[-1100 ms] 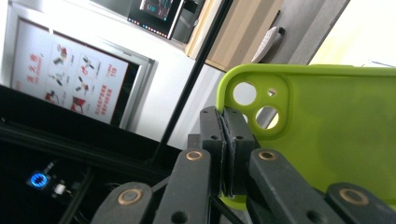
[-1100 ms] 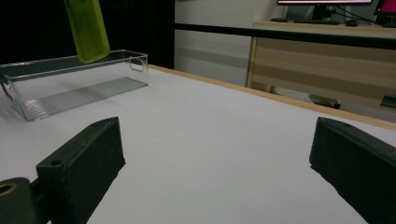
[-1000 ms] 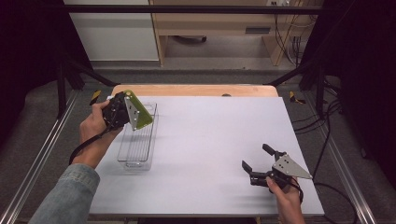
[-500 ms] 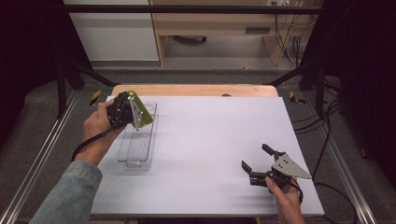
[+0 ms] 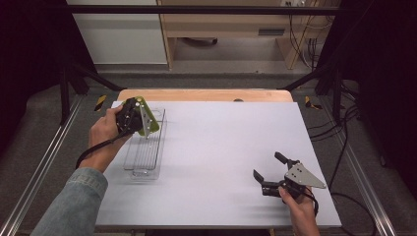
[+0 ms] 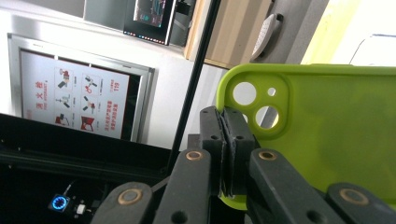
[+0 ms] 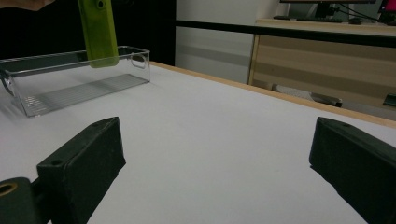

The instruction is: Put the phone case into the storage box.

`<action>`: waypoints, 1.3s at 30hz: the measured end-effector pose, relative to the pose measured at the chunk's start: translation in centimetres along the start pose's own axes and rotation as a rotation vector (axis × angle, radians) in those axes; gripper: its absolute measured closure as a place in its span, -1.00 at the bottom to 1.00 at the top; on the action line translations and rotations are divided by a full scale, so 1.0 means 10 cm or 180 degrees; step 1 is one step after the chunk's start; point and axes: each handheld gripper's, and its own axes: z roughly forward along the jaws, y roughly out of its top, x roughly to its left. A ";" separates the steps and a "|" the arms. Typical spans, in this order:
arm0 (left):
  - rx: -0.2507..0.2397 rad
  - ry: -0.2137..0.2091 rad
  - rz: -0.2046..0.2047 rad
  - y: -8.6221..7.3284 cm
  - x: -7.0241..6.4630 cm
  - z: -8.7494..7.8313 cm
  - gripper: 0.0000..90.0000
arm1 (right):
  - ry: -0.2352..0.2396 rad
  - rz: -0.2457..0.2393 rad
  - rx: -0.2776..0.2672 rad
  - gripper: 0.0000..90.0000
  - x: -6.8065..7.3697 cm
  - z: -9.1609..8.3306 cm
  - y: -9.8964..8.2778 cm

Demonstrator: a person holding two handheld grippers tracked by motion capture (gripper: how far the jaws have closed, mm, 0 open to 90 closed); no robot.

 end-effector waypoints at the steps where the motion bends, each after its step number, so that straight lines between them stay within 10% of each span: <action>1: -0.0005 -0.0005 -0.0006 0.00 0.00 0.01 0.95 | 0.0000 -0.0005 0.0001 -0.92 0.00 0.00 0.00; 39: -0.0006 0.0010 0.0280 0.12 -0.15 0.24 0.95 | 0.0022 -0.0030 -0.0033 -0.92 0.01 0.00 0.00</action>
